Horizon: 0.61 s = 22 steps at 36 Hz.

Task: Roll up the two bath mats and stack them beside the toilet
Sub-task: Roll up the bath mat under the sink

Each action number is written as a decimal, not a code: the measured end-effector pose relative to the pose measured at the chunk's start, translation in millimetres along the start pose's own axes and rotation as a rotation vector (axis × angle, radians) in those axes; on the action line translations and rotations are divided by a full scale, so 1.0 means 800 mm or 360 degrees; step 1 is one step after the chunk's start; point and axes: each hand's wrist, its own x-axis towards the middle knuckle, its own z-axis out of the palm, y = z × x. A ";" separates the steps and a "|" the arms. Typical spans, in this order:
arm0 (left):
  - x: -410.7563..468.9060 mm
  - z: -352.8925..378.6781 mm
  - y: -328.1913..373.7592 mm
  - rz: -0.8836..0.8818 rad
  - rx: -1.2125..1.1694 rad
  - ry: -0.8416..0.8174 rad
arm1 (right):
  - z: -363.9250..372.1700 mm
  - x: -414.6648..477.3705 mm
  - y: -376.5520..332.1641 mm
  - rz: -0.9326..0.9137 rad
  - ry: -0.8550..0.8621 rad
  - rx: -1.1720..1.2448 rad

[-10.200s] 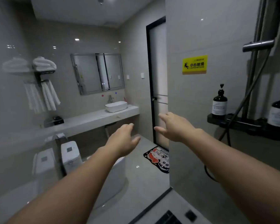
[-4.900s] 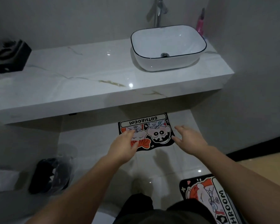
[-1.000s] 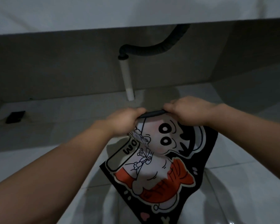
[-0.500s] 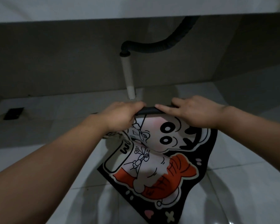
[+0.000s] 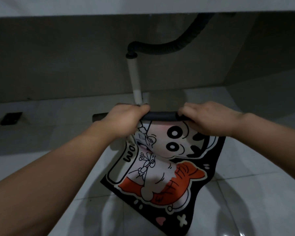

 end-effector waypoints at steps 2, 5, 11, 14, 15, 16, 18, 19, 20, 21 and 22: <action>0.003 0.001 0.002 0.0021 0.0025 0.0008 | 0.000 -0.001 0.005 0.0048 -0.0068 0.0037; 0.006 0.000 0.004 0.0021 0.0015 -0.0003 | -0.005 -0.003 0.010 0.0092 -0.0090 0.0009; 0.001 0.008 -0.003 0.0159 -0.0093 0.0061 | -0.013 -0.004 0.002 -0.0071 -0.0109 -0.0224; 0.001 0.009 -0.008 0.0175 -0.0164 -0.0020 | -0.012 -0.008 0.002 -0.0085 -0.0150 -0.0235; 0.002 0.009 -0.008 0.0170 -0.0189 -0.0052 | -0.011 -0.009 0.001 -0.0076 -0.0154 -0.0189; 0.002 0.008 -0.008 0.0163 -0.0205 -0.0085 | -0.011 -0.009 -0.001 -0.0051 -0.0176 -0.0138; 0.004 0.008 -0.008 0.0138 -0.0217 -0.0147 | -0.010 -0.008 -0.004 0.0020 -0.0249 -0.0086; 0.004 0.008 -0.008 0.0120 -0.0219 -0.0171 | -0.008 -0.007 -0.006 0.0053 -0.0306 -0.0093; 0.005 0.009 -0.008 0.0106 -0.0215 -0.0180 | -0.007 -0.006 -0.006 0.0078 -0.0356 -0.0110; 0.005 0.009 -0.008 0.0093 -0.0199 -0.0181 | -0.006 -0.004 -0.007 0.0099 -0.0378 -0.0120; 0.006 0.008 -0.007 0.0082 -0.0172 -0.0179 | -0.006 -0.003 -0.009 0.0117 -0.0380 -0.0115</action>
